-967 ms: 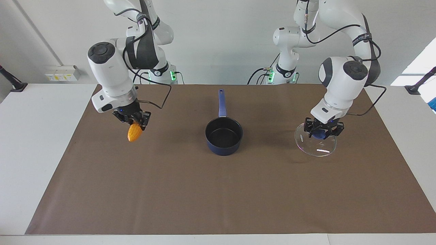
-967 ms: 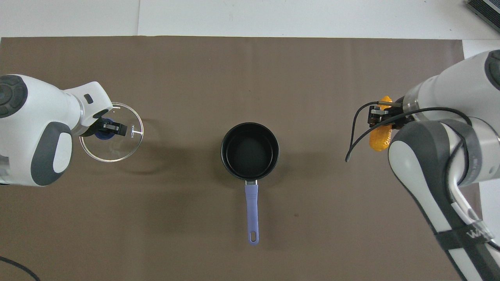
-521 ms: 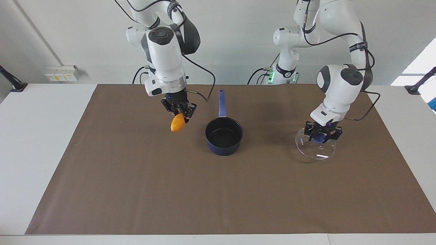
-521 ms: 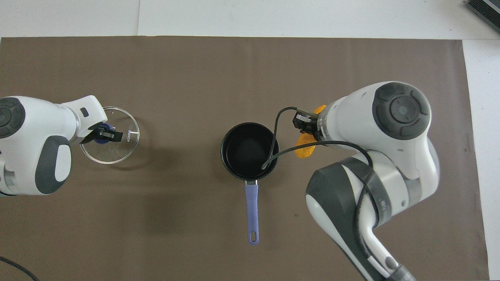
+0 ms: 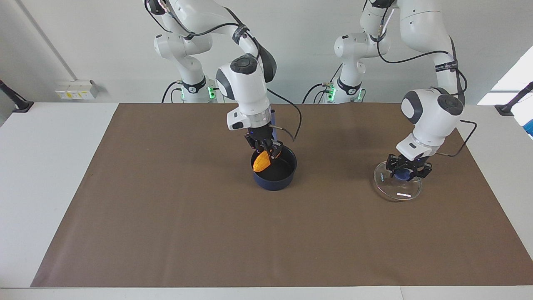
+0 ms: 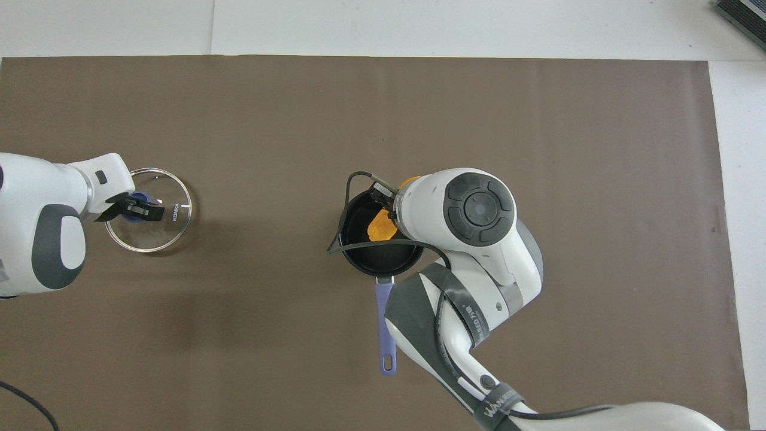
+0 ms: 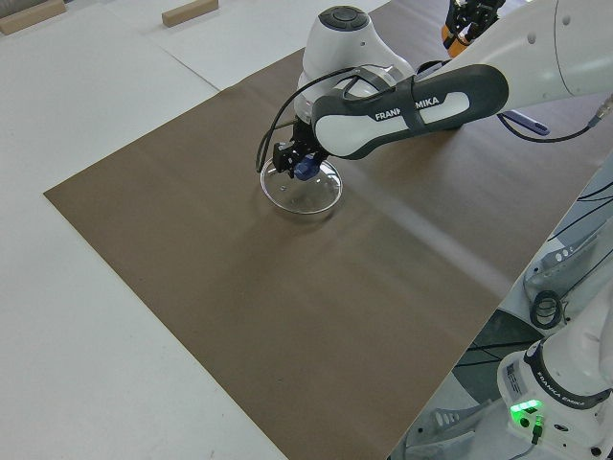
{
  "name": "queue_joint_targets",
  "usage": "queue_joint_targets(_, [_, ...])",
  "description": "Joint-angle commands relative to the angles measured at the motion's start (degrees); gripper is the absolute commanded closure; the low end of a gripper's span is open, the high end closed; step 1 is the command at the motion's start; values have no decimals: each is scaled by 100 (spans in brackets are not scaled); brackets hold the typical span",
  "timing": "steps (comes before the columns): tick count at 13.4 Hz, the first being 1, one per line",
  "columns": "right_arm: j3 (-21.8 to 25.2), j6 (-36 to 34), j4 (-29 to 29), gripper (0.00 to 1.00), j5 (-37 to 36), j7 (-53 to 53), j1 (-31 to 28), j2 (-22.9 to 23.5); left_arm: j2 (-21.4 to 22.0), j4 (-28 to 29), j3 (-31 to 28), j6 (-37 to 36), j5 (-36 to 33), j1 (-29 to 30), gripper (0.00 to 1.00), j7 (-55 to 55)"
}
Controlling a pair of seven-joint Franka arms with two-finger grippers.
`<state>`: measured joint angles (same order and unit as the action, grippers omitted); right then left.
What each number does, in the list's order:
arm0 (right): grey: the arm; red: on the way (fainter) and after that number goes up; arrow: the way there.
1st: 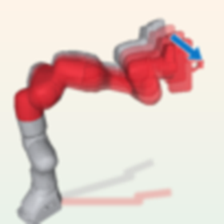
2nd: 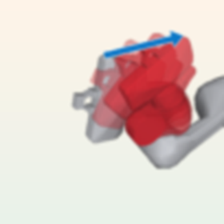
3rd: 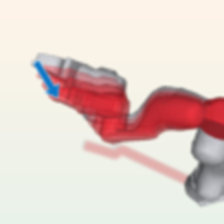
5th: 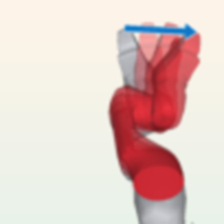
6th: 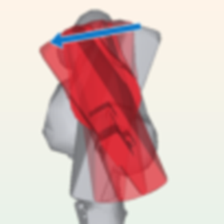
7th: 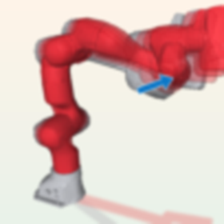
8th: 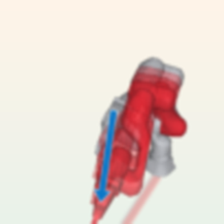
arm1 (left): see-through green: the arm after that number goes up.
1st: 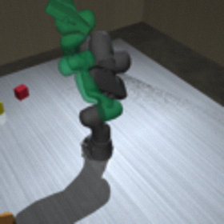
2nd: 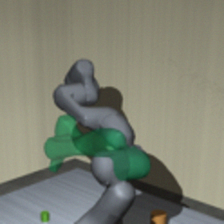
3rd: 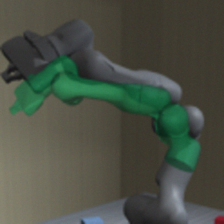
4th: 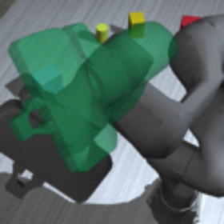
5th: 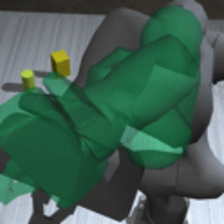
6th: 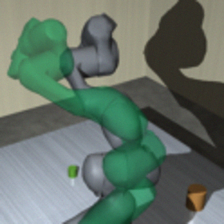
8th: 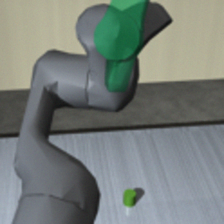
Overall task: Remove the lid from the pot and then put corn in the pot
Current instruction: 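Carry the corn over the pot with the right gripper while the left lowers the lid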
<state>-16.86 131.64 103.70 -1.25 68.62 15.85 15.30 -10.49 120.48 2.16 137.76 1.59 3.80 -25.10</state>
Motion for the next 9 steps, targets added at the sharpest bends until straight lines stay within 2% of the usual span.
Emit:
queue_joint_targets(1, [-11,20,361,100,-156,-485,67,-27,-119,54,57,304,105,94,85,-223])
queue_joint_targets(4, [-11,11,405,100,-174,-2147,137,60,-164,81,57,313,105,95,75,-241])
queue_joint_targets(5, [-19,46,388,100,-174,-2464,155,157,-173,63,57,295,105,94,60,-232])
queue_joint_targets(6, [-11,72,388,100,-174,-2720,233,175,-199,11,57,243,105,94,33,-232])
queue_joint_targets(7, [-11,55,396,100,-174,-2966,252,184,-216,-68,57,216,105,60,0,-206])
queue_joint_targets(9, [-11,72,405,100,-174,-3302,225,228,-190,-322,57,85,105,16,0,-136])
